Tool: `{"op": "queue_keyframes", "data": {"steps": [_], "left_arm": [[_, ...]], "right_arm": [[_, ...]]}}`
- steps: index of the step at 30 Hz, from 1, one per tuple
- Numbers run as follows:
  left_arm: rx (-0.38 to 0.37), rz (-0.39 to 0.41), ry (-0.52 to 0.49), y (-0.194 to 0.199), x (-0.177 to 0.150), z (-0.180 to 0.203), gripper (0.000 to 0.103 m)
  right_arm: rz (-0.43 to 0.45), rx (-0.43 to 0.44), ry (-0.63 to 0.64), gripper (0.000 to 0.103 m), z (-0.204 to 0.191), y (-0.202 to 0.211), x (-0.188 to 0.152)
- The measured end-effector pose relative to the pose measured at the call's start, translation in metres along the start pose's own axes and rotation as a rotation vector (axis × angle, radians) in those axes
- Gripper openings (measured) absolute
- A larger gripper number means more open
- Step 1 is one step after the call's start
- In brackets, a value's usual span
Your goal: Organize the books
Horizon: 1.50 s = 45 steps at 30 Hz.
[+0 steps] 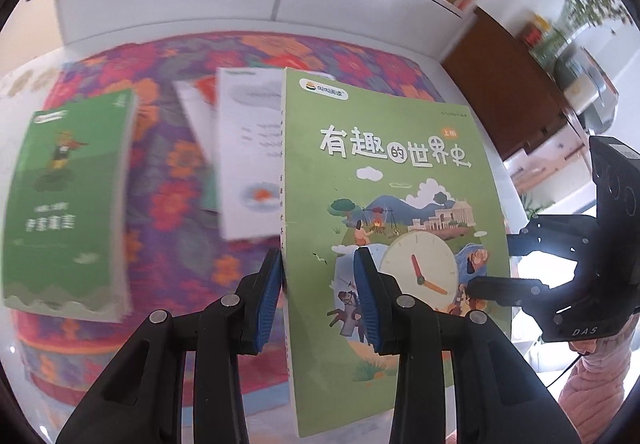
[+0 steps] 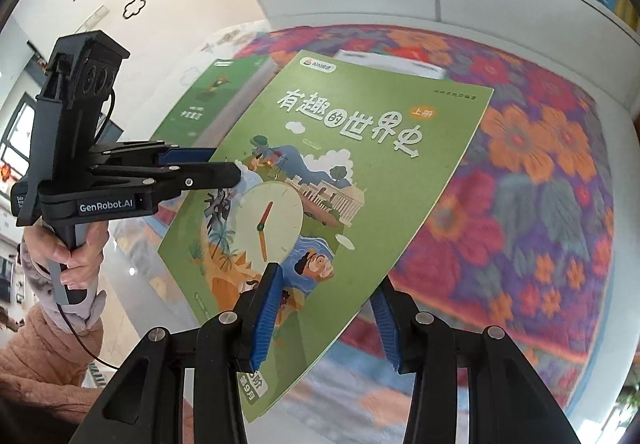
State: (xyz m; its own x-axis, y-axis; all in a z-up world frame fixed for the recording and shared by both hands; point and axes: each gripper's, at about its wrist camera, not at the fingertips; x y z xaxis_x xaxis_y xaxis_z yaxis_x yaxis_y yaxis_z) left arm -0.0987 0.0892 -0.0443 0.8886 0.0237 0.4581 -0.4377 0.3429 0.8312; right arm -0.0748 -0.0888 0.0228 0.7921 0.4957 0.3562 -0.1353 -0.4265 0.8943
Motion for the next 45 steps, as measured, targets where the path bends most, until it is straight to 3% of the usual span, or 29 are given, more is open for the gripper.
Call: {"op": "queue_keyframes", "data": {"steps": [18,26,35,45], "left_arm": [[0.047,0.111,0.174,0.046,0.031,-0.131,0.032],[0.075,0.147,0.272,0.056,0.034,-0.2,0.032],[0.113,0.124,0.359,0.039,0.02,-0.255,0.032],[0.134,0.113,0.362,0.033,0.017,-0.267,0.032]], "right_arm": [[-0.033,0.1,0.095,0.043,-0.076,-0.062,0.112],[-0.063,0.173,0.109,0.043,-0.105,-0.112,0.156],[-0.104,0.201,0.151,0.043,-0.138,-0.163,0.181],[-0.146,0.21,0.139,0.043,-0.142,-0.188,0.187]]}}
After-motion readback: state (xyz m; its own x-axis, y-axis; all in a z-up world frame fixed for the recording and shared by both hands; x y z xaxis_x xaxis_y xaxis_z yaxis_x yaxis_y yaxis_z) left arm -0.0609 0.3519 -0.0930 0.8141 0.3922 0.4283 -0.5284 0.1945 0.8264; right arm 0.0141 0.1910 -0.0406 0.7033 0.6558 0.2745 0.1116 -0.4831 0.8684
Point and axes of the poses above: each gripper's, at about its wrist camera, not at the fingertips, and y roughly against the way its jaws point, z to its right, x to its top
